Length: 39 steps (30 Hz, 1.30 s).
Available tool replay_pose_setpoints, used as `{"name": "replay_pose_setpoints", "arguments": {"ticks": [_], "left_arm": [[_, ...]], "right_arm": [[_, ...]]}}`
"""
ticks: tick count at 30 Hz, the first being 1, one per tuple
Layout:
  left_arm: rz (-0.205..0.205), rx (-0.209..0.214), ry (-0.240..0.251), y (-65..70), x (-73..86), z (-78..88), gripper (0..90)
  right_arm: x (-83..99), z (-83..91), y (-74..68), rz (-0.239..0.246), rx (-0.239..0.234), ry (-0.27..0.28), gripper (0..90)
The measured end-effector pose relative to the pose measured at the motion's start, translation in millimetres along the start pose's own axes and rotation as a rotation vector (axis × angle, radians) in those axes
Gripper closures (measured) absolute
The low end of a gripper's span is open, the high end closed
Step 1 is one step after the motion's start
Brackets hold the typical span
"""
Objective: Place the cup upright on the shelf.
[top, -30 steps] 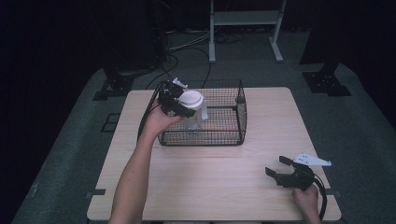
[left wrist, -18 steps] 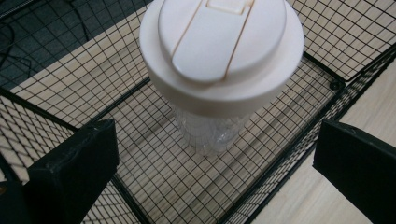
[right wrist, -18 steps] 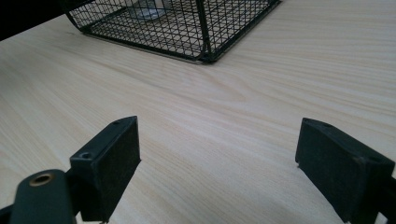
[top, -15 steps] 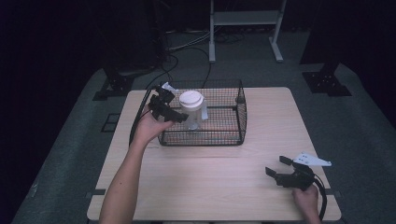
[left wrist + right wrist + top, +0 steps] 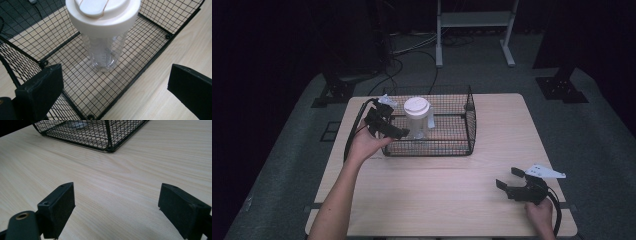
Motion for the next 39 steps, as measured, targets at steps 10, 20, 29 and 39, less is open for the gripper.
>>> {"name": "replay_pose_setpoints", "arguments": {"ticks": [10, 20, 29, 39], "left_arm": [[-0.025, 0.023, 0.015, 13.7, 12.7, 7.2, 0.0], [-0.061, 0.031, 0.032, 28.8, 23.6, 14.8, 0.0], [-0.103, 0.021, 0.046, 45.5, 28.2, 21.1, 0.0], [-0.122, 0.031, 0.048, 58.1, 40.1, 18.5, 0.0]], "right_arm": [[0.2, -0.9, -0.8, 0.004, 0.008, -0.008, 12.9], [0.3, -1.4, -0.9, 0.008, 0.014, -0.013, 12.9], [0.3, -1.3, -0.8, 0.006, 0.017, -0.013, 12.9], [0.3, -1.3, -0.5, 0.004, 0.019, -0.013, 12.9]]}}
Point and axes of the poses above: each handheld gripper's, and its own axes: z roughly backward along the jaws, x roughly out of its underside, y roughly to its right, the point moved 4 cm from there along -z, roughly forward along the jaws, and after that the axes turned 15 degrees about -y, right-handed, at the moved point
